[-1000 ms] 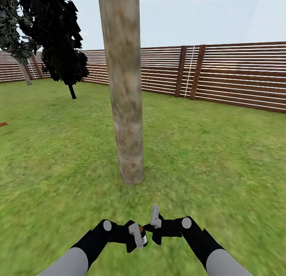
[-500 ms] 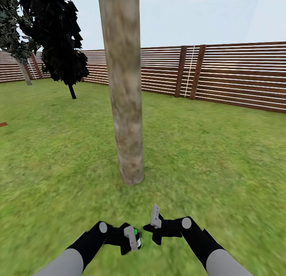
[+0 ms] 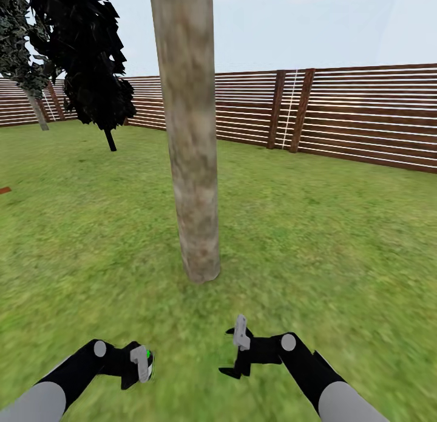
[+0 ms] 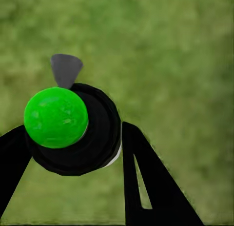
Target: In the garden, pick up the pesticide atomizer on the floor and spray pesticide onto both trees until each tree trunk is fully covered.
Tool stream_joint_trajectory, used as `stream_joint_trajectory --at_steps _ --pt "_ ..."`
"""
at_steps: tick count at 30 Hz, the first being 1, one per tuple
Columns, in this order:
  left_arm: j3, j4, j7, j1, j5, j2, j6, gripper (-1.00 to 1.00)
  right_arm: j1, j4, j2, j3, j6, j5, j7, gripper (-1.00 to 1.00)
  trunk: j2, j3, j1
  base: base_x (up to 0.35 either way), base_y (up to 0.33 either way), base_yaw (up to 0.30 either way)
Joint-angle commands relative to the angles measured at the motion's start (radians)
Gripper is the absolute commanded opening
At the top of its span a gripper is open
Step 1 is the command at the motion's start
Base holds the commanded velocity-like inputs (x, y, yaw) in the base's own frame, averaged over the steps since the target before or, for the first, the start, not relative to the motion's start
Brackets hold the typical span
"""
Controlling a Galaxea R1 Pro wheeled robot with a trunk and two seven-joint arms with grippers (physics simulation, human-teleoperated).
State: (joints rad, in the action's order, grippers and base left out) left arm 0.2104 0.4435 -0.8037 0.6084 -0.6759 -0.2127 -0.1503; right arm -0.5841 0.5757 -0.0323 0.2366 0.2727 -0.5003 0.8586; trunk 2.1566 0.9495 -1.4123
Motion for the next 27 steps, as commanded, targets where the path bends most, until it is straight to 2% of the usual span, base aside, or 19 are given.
stream_joint_trajectory --at_steps 1,2,4,5,7,8,9,10,11,12,13,14,15,16,17,19,21,25,27 --pt "-0.002 0.002 0.004 0.0 -0.008 -0.005 -0.01 -1.0 0.0 -0.019 0.005 -0.002 0.007 -0.01 -0.013 1.0 0.0 0.001 0.0 0.0 0.0 0.0" --pt "-0.008 0.004 0.022 0.0 -0.006 -0.006 -0.007 -1.0 0.0 -0.056 0.019 -0.003 0.008 -0.009 -0.049 1.0 0.0 0.001 0.0 0.0 0.0 0.0" --pt "-0.028 0.003 0.104 0.0 0.001 -0.006 -0.002 -1.0 0.001 -0.134 0.045 -0.003 0.01 -0.006 -0.162 1.0 0.0 0.001 0.0 0.0 0.0 0.0" --pt "-0.058 0.002 0.178 0.0 0.007 -0.003 0.001 -1.0 0.001 -0.193 0.057 -0.004 0.01 -0.004 -0.258 1.0 0.0 0.001 0.0 0.0 0.0 0.0" --pt "-0.156 -0.001 0.319 -0.001 0.017 0.007 0.005 -1.0 0.001 -0.328 0.068 -0.006 0.013 0.0 -0.482 1.0 0.0 0.001 0.0 0.0 0.0 0.0" --pt "-0.203 -0.005 0.361 -0.001 0.02 0.018 0.01 -1.0 0.002 -0.38 0.07 -0.007 0.018 0.003 -0.585 1.0 0.0 0.001 0.0 0.0 0.0 0.0" --pt "-0.236 -0.013 0.382 -0.001 0.023 0.029 0.019 -1.0 0.003 -0.408 0.071 -0.008 0.022 0.008 -0.65 1.0 0.0 0.001 0.0 0.0 0.0 0.0" --pt "-0.322 -0.035 0.419 0.0 0.04 0.057 0.074 -1.0 0.004 -0.454 0.07 -0.009 0.029 0.034 -0.782 1.0 0.0 0.001 0.0 0.0 0.0 0.0" --pt "-0.382 -0.045 0.442 0.0 0.056 0.076 0.131 -1.0 0.005 -0.472 0.069 -0.01 0.034 0.077 -0.86 1.0 0.0 0.001 0.0 0.0 0.0 0.0" --pt "-0.414 -0.049 0.453 0.001 0.067 0.089 0.17 -1.0 0.006 -0.479 0.069 -0.011 0.04 0.116 -0.898 1.0 0.0 0.001 0.0 0.0 0.0 0.0" --pt "-0.444 -0.051 0.462 0.003 0.081 0.111 0.229 -1.0 0.007 -0.486 0.069 -0.011 0.053 0.197 -0.934 1.0 0.0 0.001 0.0 0.0 0.0 0.0" --pt "-0.463 -0.046 0.467 0.005 0.094 0.137 0.315 -1.0 0.01 -0.491 0.07 -0.012 0.067 0.332 -0.956 1.0 0.0 0.001 0.0 0.0 0.0 0.0" --pt "-0.47 -0.042 0.469 0.007 0.103 0.153 0.379 -1.0 0.017 -0.493 0.07 -0.013 0.074 0.429 -0.965 1.0 0.0 0.001 0.0 0.0 0.0 0.0" --pt "-0.473 -0.037 0.47 0.008 0.119 0.18 0.474 -1.0 0.034 -0.494 0.073 -0.014 0.084 0.563 -0.97 1.0 0.0 0.001 0.0 0.0 0.0 0.0" --pt "-0.473 -0.036 0.47 0.01 0.125 0.197 0.525 -1.0 0.043 -0.494 0.077 -0.014 0.102 0.62 -0.971 1.0 0.0 0.001 0.0 0.0 0.0 0.0" --pt "-0.473 -0.035 0.47 0.014 0.129 0.218 0.601 -1.0 0.05 -0.494 0.1 -0.013 0.124 0.66 -0.971 1.0 0.0 0.001 0.0 0.0 0.0 0.0" --pt "-0.467 -0.033 0.471 0.019 0.131 0.259 0.697 -1.0 0.054 -0.494 0.129 -0.011 0.134 0.677 -0.967 1.0 0.0 0.001 0.0 0.0 0.0 0.0" --pt "-0.472 -0.036 0.469 0.074 0.136 0.288 0.74 -1.0 0.055 -0.5 0.132 -0.01 0.135 0.68 -0.966 1.0 0.0 0.001 0.0 0.0 0.0 0.0" --pt "-0.468 -0.034 0.465 0.083 0.137 0.31 0.75 -1.0 0.055 -0.505 0.13 -0.01 0.134 0.68 -0.967 1.0 0.0 0.001 0.0 0.0 0.0 0.0"
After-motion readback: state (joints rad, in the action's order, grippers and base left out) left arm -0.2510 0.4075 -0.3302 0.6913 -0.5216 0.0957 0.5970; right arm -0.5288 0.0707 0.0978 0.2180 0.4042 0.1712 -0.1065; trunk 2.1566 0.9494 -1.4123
